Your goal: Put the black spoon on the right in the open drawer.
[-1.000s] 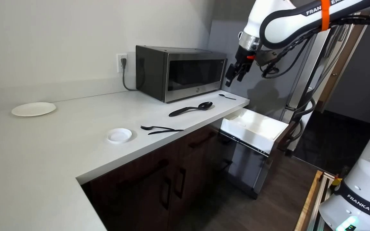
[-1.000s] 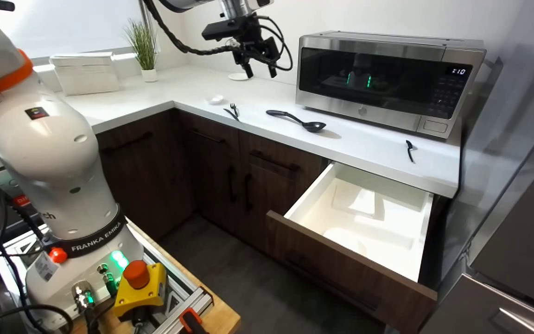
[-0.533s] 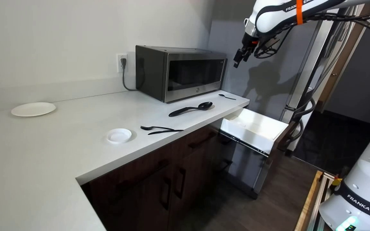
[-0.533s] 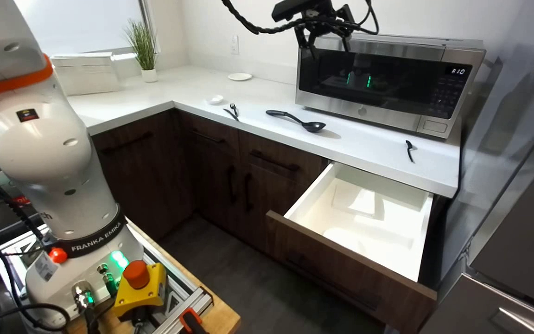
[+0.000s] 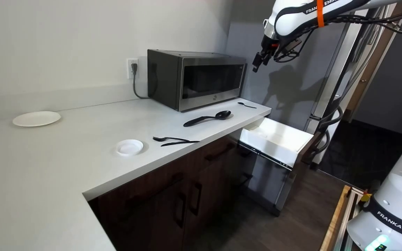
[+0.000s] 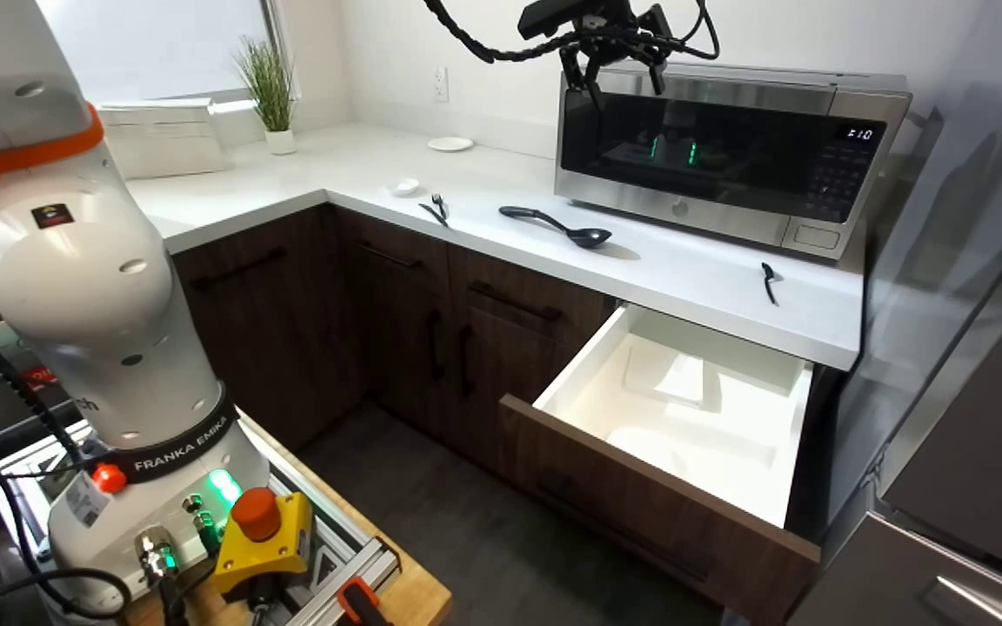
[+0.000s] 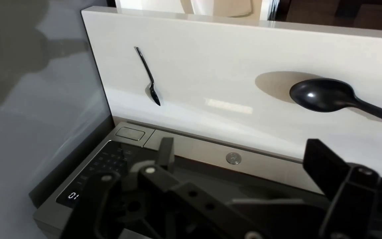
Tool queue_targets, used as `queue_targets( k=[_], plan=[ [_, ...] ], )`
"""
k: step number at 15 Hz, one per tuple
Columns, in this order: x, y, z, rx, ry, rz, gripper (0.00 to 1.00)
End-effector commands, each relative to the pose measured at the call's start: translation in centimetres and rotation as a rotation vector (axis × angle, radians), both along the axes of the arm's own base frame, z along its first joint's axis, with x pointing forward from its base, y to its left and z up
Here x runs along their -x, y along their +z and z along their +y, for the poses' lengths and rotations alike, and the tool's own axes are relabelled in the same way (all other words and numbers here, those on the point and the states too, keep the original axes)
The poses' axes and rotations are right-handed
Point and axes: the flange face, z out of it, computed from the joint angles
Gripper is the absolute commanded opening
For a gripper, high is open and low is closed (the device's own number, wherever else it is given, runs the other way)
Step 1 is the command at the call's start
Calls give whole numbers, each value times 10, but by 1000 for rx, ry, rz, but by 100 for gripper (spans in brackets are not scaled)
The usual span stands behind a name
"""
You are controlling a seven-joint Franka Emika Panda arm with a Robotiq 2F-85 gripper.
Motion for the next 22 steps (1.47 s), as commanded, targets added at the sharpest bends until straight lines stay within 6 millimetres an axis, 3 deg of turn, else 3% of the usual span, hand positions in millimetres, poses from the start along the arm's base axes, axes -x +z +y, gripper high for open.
queue_targets(
  k=[1, 6, 9, 11, 12, 14, 17, 22],
  plan=[
    [-17, -6, -28, 20, -72, 3, 100],
    [-46, -31, -127, 199, -213, 117, 100],
    [-64, -55, -162, 164, -243, 227, 100],
    [-76, -74, -169, 38, -259, 289, 100],
    [-57, -64, -162, 114, -259, 238, 100],
    [-65, -73, -164, 109, -258, 251, 100],
    [-63, -65, -164, 112, -258, 240, 100],
    [-96, -102, -210, 99, -331, 247, 100]
  ],
)
